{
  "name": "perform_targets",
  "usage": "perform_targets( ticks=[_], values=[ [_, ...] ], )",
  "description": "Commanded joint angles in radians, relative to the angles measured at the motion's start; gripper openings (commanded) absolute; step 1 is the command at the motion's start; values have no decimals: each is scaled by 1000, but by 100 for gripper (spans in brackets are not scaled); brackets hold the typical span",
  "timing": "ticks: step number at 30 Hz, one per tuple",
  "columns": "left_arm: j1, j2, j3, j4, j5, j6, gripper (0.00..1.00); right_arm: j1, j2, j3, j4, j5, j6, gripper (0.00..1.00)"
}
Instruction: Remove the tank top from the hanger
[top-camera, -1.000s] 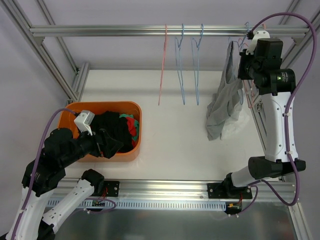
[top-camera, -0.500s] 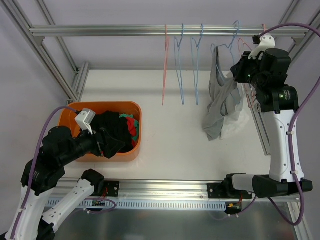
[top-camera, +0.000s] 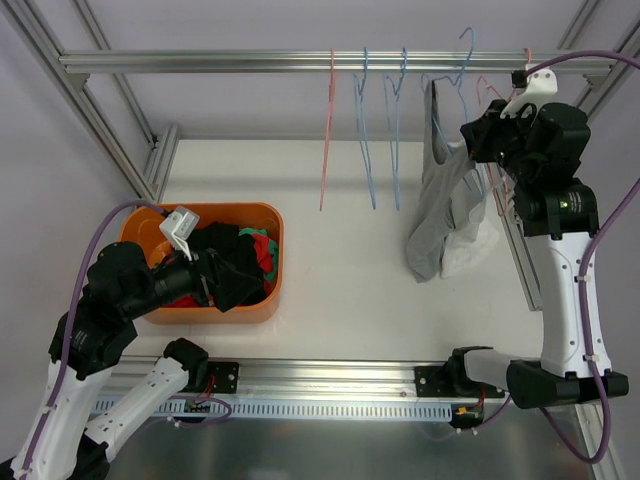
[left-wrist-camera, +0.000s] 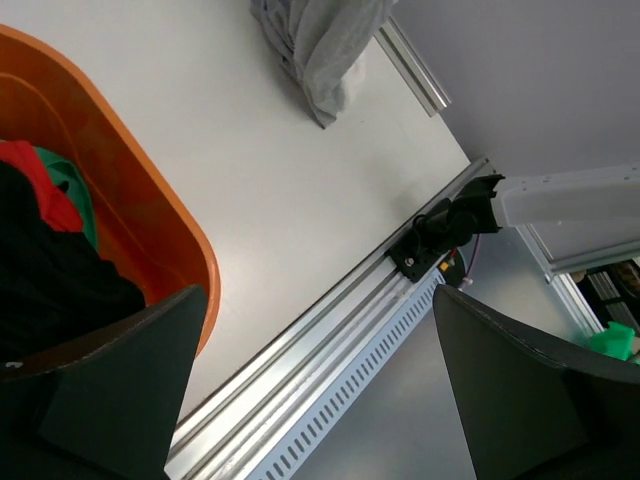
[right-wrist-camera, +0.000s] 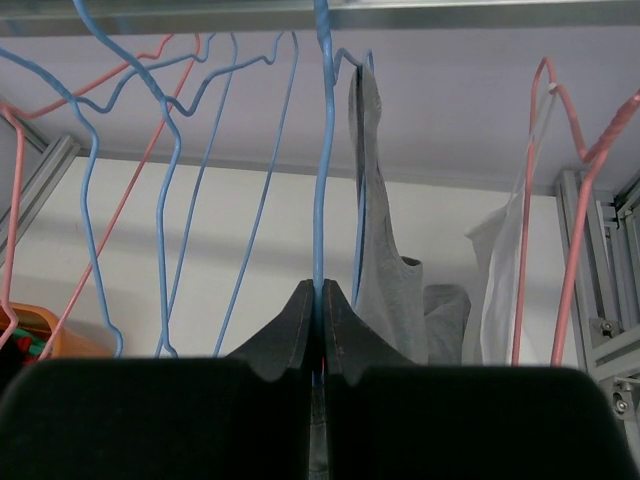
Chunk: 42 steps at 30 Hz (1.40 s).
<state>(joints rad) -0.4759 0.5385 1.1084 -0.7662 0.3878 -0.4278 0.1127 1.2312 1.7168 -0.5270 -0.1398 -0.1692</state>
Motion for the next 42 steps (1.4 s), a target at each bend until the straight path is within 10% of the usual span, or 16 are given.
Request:
perform_targets(
  ticks=[1, 14, 24, 30, 42],
  values=[
    [11, 18, 33, 86, 107, -15, 99, -5, -99, -31, 108, -35, 7, 0],
    [-15, 132, 103, 405, 267, -80, 99, -5, -421, -243, 104, -87, 39, 0],
    [-550, 573, 438, 444, -336, 144, 99, -4, -735, -238, -268, -205, 158, 0],
    [-649, 826, 708, 478, -400, 241, 98, -2, -815, -25, -537, -306, 166, 0],
    [-673, 1032, 900, 498, -257, 207, 33, 73, -786, 201, -602, -357, 240, 0]
  ],
)
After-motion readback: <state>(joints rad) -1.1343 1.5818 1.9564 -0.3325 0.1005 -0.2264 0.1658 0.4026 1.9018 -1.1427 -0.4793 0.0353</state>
